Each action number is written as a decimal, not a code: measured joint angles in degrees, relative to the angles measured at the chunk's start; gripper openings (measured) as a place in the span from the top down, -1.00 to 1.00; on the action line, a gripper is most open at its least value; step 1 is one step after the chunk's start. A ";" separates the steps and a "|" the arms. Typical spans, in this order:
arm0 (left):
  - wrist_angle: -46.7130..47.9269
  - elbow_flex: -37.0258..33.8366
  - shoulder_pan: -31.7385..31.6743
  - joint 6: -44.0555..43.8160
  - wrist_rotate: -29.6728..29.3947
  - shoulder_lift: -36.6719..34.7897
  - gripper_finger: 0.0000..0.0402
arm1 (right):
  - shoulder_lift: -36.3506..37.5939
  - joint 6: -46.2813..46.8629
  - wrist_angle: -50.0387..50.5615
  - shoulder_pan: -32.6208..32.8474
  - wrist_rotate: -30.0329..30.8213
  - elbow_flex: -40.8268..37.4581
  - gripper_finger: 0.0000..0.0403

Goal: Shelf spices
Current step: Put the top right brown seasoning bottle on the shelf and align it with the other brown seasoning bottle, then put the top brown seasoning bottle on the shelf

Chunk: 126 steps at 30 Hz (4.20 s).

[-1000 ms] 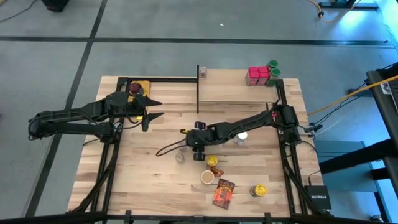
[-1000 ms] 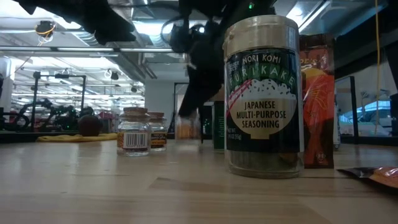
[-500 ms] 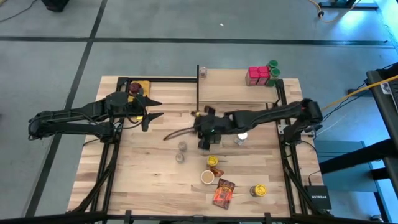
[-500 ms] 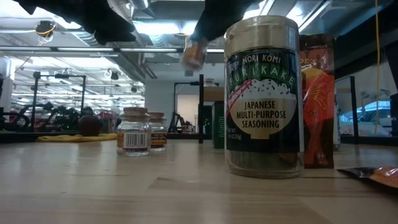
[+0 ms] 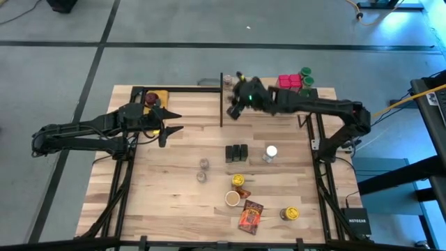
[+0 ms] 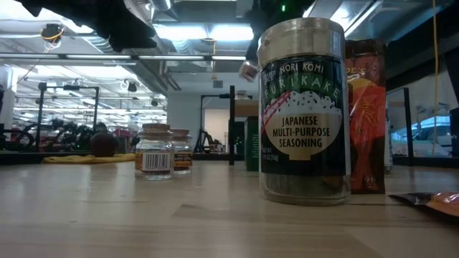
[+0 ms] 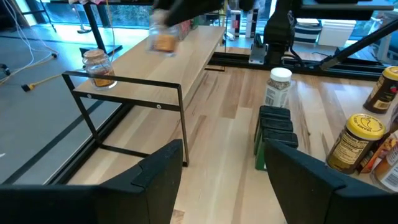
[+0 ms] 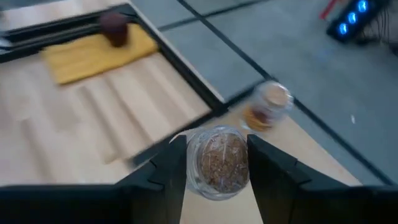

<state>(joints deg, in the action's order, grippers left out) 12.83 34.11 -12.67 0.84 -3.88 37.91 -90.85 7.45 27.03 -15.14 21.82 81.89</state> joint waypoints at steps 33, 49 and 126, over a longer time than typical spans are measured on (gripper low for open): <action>-0.12 0.00 -0.06 0.46 0.00 0.01 -0.09 | -9.07 -0.21 -8.15 -8.92 -7.24 0.00 0.25; 0.08 0.00 -0.06 0.44 0.00 0.02 -0.09 | -9.20 -0.36 -11.03 -8.92 -6.86 -0.04 -0.24; 0.27 0.02 -0.06 1.05 0.02 0.02 -0.09 | -0.17 0.67 -3.76 9.00 -12.64 -5.09 0.14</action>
<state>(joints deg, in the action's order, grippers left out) 13.10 34.13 -12.73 1.89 -3.86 37.93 -91.02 8.12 23.27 -6.14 9.18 76.79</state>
